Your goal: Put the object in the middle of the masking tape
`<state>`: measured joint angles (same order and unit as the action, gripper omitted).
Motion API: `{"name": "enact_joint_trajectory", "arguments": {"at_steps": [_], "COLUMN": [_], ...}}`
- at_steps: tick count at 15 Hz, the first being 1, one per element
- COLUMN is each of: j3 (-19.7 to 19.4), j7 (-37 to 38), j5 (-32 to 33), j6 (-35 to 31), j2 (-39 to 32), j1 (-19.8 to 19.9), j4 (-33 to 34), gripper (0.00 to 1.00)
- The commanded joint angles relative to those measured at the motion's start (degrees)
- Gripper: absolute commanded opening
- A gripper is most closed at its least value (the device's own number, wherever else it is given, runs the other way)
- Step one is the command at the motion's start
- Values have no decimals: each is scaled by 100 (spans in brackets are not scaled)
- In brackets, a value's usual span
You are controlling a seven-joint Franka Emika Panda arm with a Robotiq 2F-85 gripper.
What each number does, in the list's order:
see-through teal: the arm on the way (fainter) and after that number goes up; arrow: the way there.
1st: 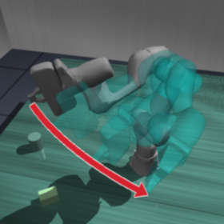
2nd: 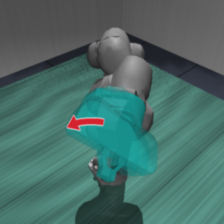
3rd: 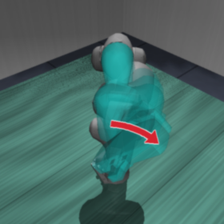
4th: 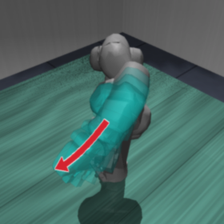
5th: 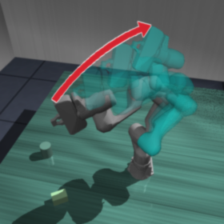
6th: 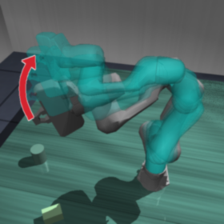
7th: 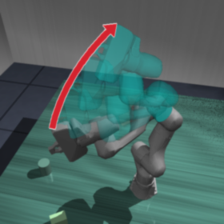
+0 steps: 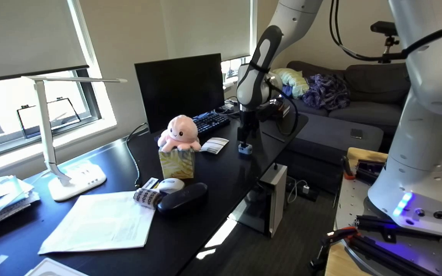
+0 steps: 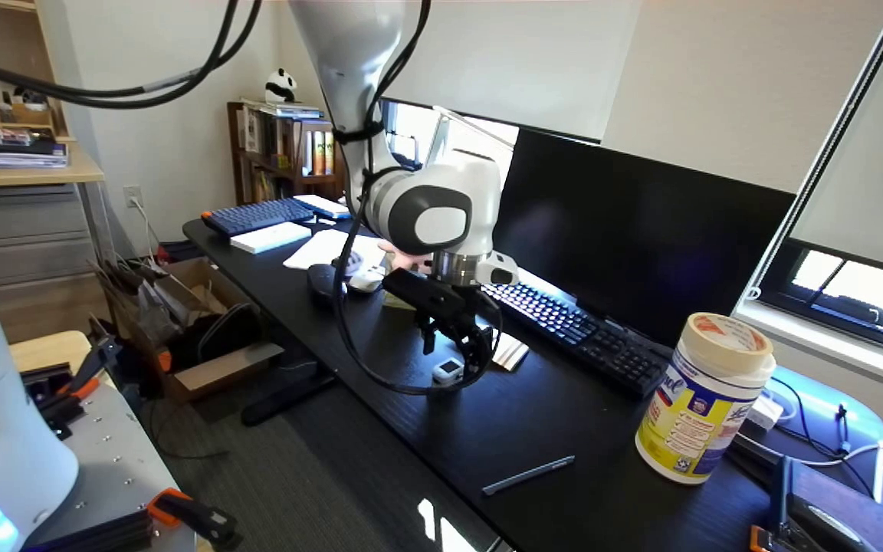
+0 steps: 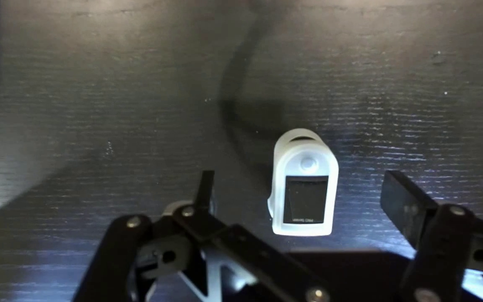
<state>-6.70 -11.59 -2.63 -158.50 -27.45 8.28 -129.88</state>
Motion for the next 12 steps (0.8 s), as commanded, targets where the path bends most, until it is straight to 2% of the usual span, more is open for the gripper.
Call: {"name": "enact_joint_trajectory", "arguments": {"at_steps": [1,4,5,7,12], "j3": [314,413,377,477,564], "j7": [69,73,101,54,66], "j5": [-176,-125,-47,-67,-66], "j6": [-511,-796,-919,-1019,-1095], "j2": [-178,-316,-363,-406,-386], "j1": [314,403,365,431,471], "j4": [-44,-54,-58,-62,-105], "gripper": [100,100,79,69,34]}}
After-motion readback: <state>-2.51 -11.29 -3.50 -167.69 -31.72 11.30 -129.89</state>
